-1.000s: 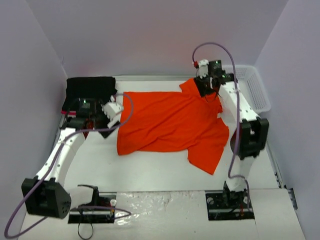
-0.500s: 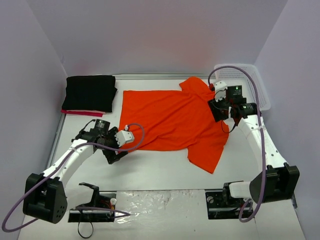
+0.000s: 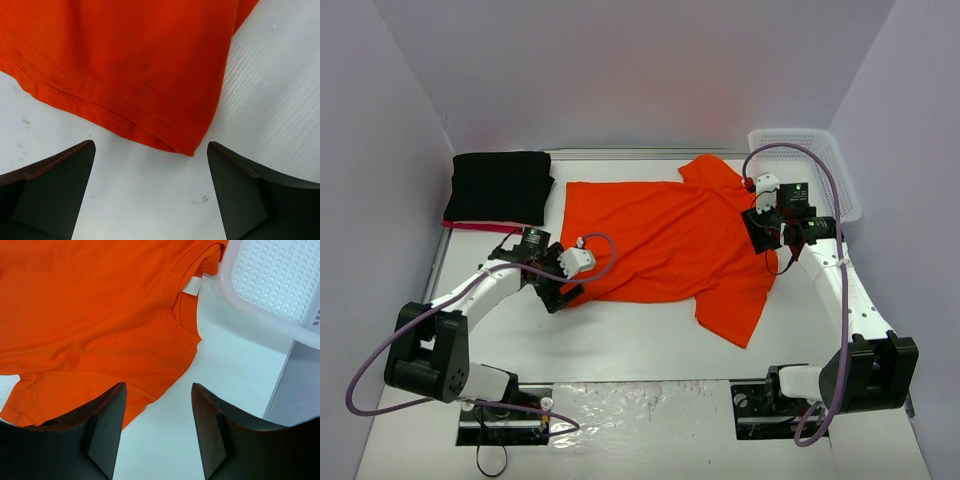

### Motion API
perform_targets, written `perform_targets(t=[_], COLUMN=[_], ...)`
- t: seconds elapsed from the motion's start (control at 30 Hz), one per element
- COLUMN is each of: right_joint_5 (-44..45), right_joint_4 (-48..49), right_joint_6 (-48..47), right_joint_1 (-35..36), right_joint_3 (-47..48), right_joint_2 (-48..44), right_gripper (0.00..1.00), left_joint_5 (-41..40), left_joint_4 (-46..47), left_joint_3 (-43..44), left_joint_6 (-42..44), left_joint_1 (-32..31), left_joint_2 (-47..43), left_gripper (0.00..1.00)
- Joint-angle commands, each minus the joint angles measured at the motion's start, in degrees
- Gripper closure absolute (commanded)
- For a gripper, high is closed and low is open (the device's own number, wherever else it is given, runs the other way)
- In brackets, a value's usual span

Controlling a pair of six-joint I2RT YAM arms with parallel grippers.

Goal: Fold and stack the t-shirts
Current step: Grap the side of the flattened tshirt closest away from the robot with both arms

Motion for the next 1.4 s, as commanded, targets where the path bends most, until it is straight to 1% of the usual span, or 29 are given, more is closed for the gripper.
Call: perform_targets(t=[0.0,0.23,0.4,0.67,0.73,0.77,0.8,0.93,0.97,1.03,1.07,1.13,1.2,1.27,1.3,1.37], right_joint_5=[0.25,0.42,0.33,0.24,0.24,0.33,0.33,0.68,0.77,0.77,0.77,0.95,1.47,2.00,2.00,2.35], right_joint_4=[0.89,1.24,1.41,1.94,2.20,2.29,2.38,2.73,2.73,3.00,3.00,3.00,3.00,3.00,3.00,3.00], right_joint_6=[0.08,-0.19,-0.36,-0.45,-0.45,-0.45,-0.45,-0.54,-0.54,-0.54,-0.54,-0.54,-0.71,-1.06,-1.15,-1.33], right_joint_1=[-0.38,-0.38,-0.30,-0.30,-0.30,-0.30,-0.38,-0.38,-0.30,-0.38,-0.30,-0.30,-0.30,-0.30,-0.30,-0.38], right_joint_3=[-0.42,-1.04,-1.92,-2.53,-2.80,-2.89,-2.97,-3.50,-3.68,-3.76,-3.94,-4.03,-4.03,-4.20,-4.38,-4.64], right_joint_2=[-0.90,-0.90,-0.81,-0.28,-0.20,-0.02,-0.02,0.07,0.16,0.16,0.16,-0.11,-0.37,-0.81,-0.90,-1.16], right_gripper=[0.50,0.50,0.50,0.51,0.51,0.51,0.51,0.51,0.51,0.51,0.52,0.52,0.52,0.52,0.52,0.52], left_joint_5=[0.75,2.06,2.33,1.54,2.24,2.68,3.73,6.19,6.54,7.16,7.42,8.04,8.13,7.78,7.78,8.04], left_joint_4=[1.34,-0.41,-3.84,-4.46,-4.81,-5.33,-5.69,-6.92,-7.18,-7.36,-7.45,-8.15,-8.76,-9.03,-9.20,-9.47], left_joint_3=[2.38,2.56,3.52,3.44,3.61,3.70,3.96,4.40,4.40,4.40,4.40,4.31,4.40,4.49,4.66,4.84], left_joint_6=[-0.52,-0.17,0.35,0.09,-0.08,0.00,0.09,0.35,0.44,0.70,0.88,1.40,2.46,2.81,2.81,2.99], left_joint_1=[-0.20,-0.29,-0.29,-0.29,-0.29,-0.29,-0.29,-0.29,-0.29,-0.29,-0.29,-0.29,-0.29,-0.29,-0.29,-0.29], left_joint_2=[0.01,0.98,2.38,3.52,3.44,3.44,3.44,3.00,2.91,2.91,3.08,3.52,4.66,5.28,5.46,5.55], left_gripper=[0.06,0.06,0.06,0.06,0.04,0.08,0.10,0.31,0.40,0.53,0.63,0.70,0.72,0.82,0.84,0.93])
